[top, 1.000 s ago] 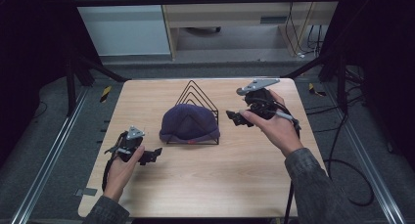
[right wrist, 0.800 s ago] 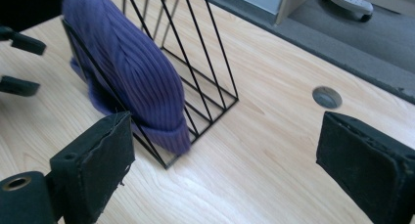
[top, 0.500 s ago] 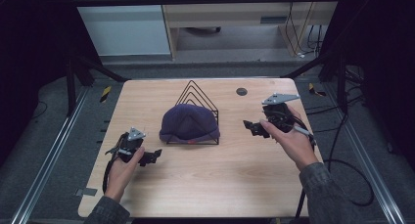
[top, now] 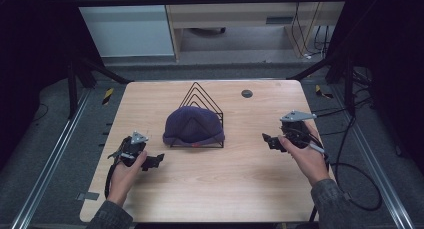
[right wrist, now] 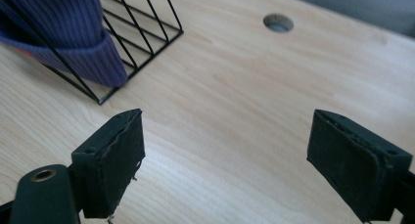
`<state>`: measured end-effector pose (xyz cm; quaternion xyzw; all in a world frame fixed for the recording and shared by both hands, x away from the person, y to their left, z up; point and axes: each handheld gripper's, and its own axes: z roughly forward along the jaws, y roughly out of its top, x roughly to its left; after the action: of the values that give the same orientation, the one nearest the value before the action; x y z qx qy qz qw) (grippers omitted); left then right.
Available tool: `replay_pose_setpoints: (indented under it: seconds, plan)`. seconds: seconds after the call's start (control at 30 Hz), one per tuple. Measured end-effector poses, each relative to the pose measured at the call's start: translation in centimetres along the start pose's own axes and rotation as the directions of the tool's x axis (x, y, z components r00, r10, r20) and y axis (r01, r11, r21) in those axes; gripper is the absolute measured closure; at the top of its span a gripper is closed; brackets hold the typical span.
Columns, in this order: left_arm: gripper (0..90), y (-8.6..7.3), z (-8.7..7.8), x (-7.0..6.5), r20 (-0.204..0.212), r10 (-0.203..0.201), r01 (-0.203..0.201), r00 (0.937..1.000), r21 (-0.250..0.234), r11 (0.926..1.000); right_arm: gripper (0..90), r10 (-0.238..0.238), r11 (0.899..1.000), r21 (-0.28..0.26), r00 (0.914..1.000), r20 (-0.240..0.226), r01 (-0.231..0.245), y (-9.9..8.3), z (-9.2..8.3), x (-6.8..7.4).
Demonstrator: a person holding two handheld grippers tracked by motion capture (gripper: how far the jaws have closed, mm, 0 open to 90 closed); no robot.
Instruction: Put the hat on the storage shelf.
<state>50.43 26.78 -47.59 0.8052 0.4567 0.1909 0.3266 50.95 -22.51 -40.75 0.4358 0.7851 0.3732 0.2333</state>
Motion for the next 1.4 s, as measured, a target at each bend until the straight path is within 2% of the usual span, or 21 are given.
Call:
replay_pose_setpoints:
  seconds: [0.03,0.07,0.13,0.33,0.47,0.67,0.73,0.83,1.0,1.03,1.17,1.23,1.4]
  plan:
    - [5.6,0.0,0.0,0.0,0.000,0.000,0.000,1.0000,0.001,1.0000,13.9,0.023,1.000,0.014,0.9996,-0.013,-0.023,-0.9,0.4,-0.2]
    - [5.6,0.0,0.0,0.1,0.001,0.002,-0.002,1.0000,0.005,1.0000,13.9,0.023,1.000,0.014,0.9996,-0.013,-0.023,-0.9,0.4,-0.2]
    - [5.6,0.0,0.1,0.1,0.001,0.002,-0.002,1.0000,0.009,1.0000,14.0,0.049,0.998,0.038,0.9986,-0.022,-0.048,-2.1,1.1,-0.2]
    - [5.6,-0.2,0.2,0.4,-0.008,-0.005,0.005,1.0000,0.025,0.9997,13.9,0.045,0.996,0.082,0.9983,-0.037,-0.042,-3.7,2.2,0.4]
    - [5.8,-0.4,0.3,0.5,-0.012,-0.009,0.009,0.9999,0.043,0.9990,12.7,0.033,0.993,0.116,0.9991,-0.028,-0.029,-4.8,3.1,0.5]
    - [5.7,-0.6,0.6,0.7,-0.012,-0.020,0.020,0.9997,0.065,0.9977,12.5,0.056,0.986,0.158,0.9978,-0.035,-0.050,-6.1,4.1,0.4]
    - [5.3,-0.6,0.7,0.7,0.001,-0.021,0.021,0.9998,0.087,0.9960,12.2,0.066,0.984,0.167,0.9977,-0.014,-0.063,-6.4,4.5,0.3]
    - [5.1,-0.7,0.8,0.7,0.003,-0.020,0.019,0.9998,0.100,0.9948,11.7,0.075,0.983,0.168,0.9971,0.009,-0.076,-6.6,4.8,0.3]
    - [5.0,-1.0,1.4,0.7,0.005,-0.016,0.016,0.9999,0.135,0.9908,9.6,0.115,0.975,0.189,0.9934,0.008,-0.114,-7.3,5.5,0.3]
    - [4.5,-1.0,1.4,0.7,0.006,-0.017,0.016,0.9998,0.137,0.9904,8.5,0.113,0.977,0.180,0.9934,0.022,-0.115,-7.5,5.7,0.4]
    - [2.7,-1.1,1.5,0.6,0.005,-0.002,0.001,1.0000,0.140,0.9901,7.3,0.094,0.979,0.180,0.9950,0.033,-0.099,-7.6,5.7,0.7]
    - [2.0,-1.1,1.6,0.5,0.003,0.018,-0.018,0.9998,0.147,0.9889,7.0,0.093,0.979,0.180,0.9951,0.032,-0.098,-7.7,5.7,0.8]
    - [0.0,-1.3,1.8,0.3,-0.003,0.008,-0.008,1.0000,0.125,0.9921,2.6,0.096,0.987,0.126,0.9939,0.056,-0.102,-8.3,5.9,1.3]
